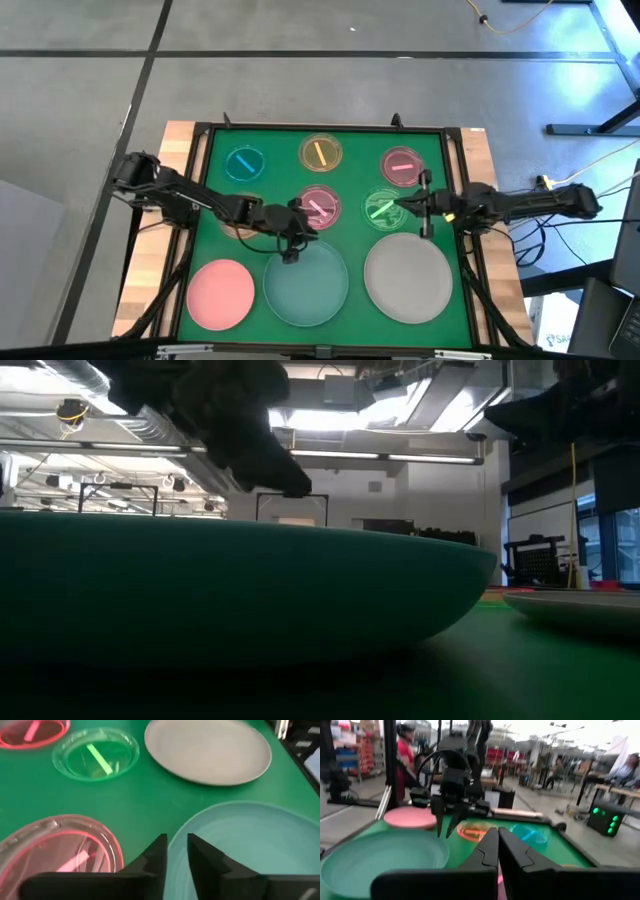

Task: Stack plastic plates
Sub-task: Stack the light blue plate on top of the gray plate, then stack the light pink plate on top of the light blue plate

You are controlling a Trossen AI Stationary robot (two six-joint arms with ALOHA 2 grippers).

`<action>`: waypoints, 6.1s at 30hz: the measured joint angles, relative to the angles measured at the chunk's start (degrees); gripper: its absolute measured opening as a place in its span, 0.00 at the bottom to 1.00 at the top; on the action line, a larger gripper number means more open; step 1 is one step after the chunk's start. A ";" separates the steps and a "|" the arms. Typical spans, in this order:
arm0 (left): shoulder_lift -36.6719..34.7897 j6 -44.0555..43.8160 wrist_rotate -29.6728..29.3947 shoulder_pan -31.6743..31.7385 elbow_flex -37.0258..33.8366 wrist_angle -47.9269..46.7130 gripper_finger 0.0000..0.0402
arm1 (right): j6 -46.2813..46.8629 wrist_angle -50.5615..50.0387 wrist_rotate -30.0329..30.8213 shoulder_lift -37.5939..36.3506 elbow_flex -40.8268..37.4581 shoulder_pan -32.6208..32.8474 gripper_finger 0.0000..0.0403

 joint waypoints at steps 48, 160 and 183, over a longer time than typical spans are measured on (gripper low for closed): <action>12.29 0.45 15.09 9.15 0.34 6.88 0.02 | -1.61 2.83 1.70 13.07 3.98 -0.02 0.01; 2.54 -36.31 2.87 -19.34 14.86 -60.99 0.28 | 11.66 14.24 0.18 21.03 3.92 -0.02 0.19; 2.48 -36.92 -0.71 -29.77 11.02 -67.80 0.29 | 10.15 17.26 -1.33 22.82 3.92 -0.02 0.40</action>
